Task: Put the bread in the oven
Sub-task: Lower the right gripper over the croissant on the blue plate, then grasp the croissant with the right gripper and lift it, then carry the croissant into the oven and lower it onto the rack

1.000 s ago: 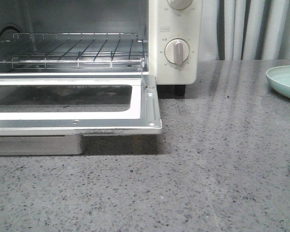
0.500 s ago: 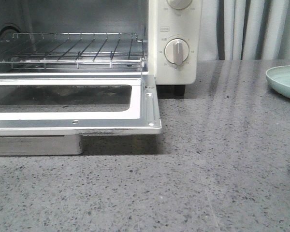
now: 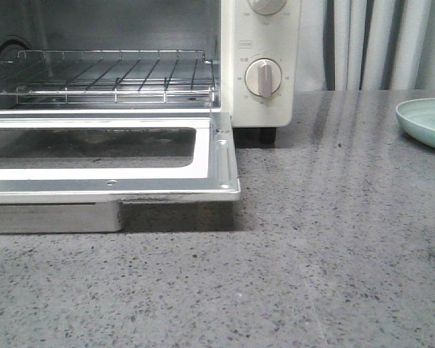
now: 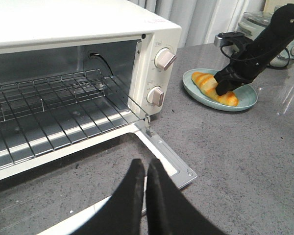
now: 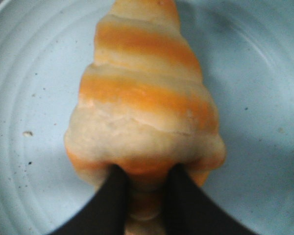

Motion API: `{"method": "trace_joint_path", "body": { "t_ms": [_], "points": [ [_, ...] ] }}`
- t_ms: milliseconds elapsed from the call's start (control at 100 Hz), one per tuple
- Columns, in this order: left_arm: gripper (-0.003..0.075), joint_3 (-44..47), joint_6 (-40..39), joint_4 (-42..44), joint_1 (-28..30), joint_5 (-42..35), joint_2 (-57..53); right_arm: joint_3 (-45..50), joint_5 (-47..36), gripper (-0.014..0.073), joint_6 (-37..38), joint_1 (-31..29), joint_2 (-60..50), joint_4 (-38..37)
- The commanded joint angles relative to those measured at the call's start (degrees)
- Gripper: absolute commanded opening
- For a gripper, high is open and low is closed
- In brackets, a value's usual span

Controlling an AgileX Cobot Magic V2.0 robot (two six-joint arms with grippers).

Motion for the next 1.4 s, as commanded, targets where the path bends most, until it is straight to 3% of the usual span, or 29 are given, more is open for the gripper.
{"method": "trace_joint_path", "body": {
  "t_ms": [0,220,390,640,790,890,1070,1390],
  "points": [
    [-0.0021,-1.78,-0.19,-1.55,0.07,-3.68,0.43,-0.31,1.49,-0.0069,-0.76,-0.11,-0.89,1.58],
    [-0.0021,-1.78,-0.19,-1.55,0.07,-3.95,0.43,-3.13,-4.60,-0.0069,-1.61,0.94,-13.72,1.58],
    [-0.0021,-1.78,-0.19,-1.55,0.07,-5.14,0.43,-12.44,-8.29,-0.0069,-2.20,8.06,-23.84,2.14],
    [-0.0021,-1.78,-0.09,-1.12,0.07,-6.20,0.43,-25.14,-11.70,-0.0069,-10.82,32.27,-23.52,6.44],
    [-0.0021,-1.78,-0.09,-1.12,0.07,-6.30,0.43,-26.65,-12.73,-0.0069,-14.63,48.03,-17.66,6.33],
    [-0.0021,-1.78,-0.09,-1.12,0.07,-6.30,0.43,-26.65,-11.83,-0.0069,-15.85,54.30,-12.05,5.12],
    [-0.0021,-1.78,-0.09,-1.99,0.07,-5.11,0.43,-26.65,-9.87,-0.0069,-15.85,55.71,-3.32,3.56],
    [-0.0021,-1.78,-0.09,-1.99,0.07,-4.25,0.43,-26.65,-16.99,-0.0069,-15.74,52.27,4.95,2.81]
  ]
}}
